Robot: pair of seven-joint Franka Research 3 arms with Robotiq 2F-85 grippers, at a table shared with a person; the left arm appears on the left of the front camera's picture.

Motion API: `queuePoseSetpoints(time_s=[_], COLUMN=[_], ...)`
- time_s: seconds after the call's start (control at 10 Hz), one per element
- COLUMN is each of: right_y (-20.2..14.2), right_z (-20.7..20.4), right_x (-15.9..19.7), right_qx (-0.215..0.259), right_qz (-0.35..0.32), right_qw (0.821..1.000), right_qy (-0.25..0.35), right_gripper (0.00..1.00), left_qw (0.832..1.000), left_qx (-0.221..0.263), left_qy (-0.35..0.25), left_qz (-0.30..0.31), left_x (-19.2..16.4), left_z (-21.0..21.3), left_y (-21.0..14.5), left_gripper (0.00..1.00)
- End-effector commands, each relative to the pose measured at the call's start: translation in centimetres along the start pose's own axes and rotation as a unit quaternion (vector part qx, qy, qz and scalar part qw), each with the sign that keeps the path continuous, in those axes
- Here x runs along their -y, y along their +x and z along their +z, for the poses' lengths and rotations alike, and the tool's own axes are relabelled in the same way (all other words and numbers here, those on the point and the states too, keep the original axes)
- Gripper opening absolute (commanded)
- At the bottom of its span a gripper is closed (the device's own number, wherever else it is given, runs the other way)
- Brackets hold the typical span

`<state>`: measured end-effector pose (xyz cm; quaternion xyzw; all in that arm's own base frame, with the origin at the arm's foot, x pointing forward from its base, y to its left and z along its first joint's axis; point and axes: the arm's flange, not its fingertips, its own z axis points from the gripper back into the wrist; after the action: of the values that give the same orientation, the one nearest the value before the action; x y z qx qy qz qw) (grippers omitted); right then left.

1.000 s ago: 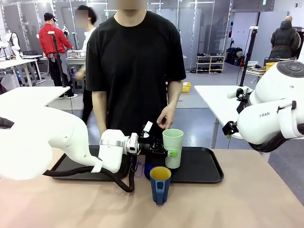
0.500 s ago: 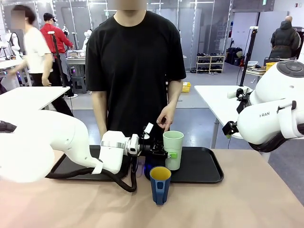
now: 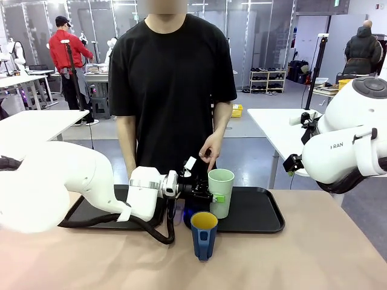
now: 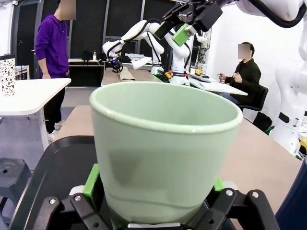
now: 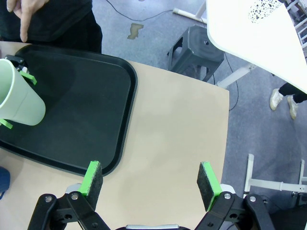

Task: Sort and store the cups by type.
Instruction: Place the picked Reusable plastic cup into the Flat Tray indicated by the person.

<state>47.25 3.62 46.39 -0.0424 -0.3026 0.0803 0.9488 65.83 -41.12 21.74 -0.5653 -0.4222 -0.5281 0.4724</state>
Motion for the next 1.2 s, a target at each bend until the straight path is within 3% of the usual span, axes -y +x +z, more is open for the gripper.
queuePoseSetpoints(time_s=[0.0, 1.1], right_y=[0.1, 0.1], right_z=[-0.1, -0.1], right_x=[0.0, 0.0], right_qx=[0.000, 0.000], right_qz=[0.004, 0.004], right_qw=[1.000, 1.000], right_qy=[-0.002, -0.002], right_gripper=[1.00, 1.00], left_qw=[1.000, 0.999], left_qx=[0.002, -0.045], left_qy=[-0.012, 0.016], left_qz=[0.007, 0.000], left_x=[-0.4, 1.3], left_z=[0.3, 2.8], left_y=[0.2, 1.6], left_gripper=[1.00, 1.00])
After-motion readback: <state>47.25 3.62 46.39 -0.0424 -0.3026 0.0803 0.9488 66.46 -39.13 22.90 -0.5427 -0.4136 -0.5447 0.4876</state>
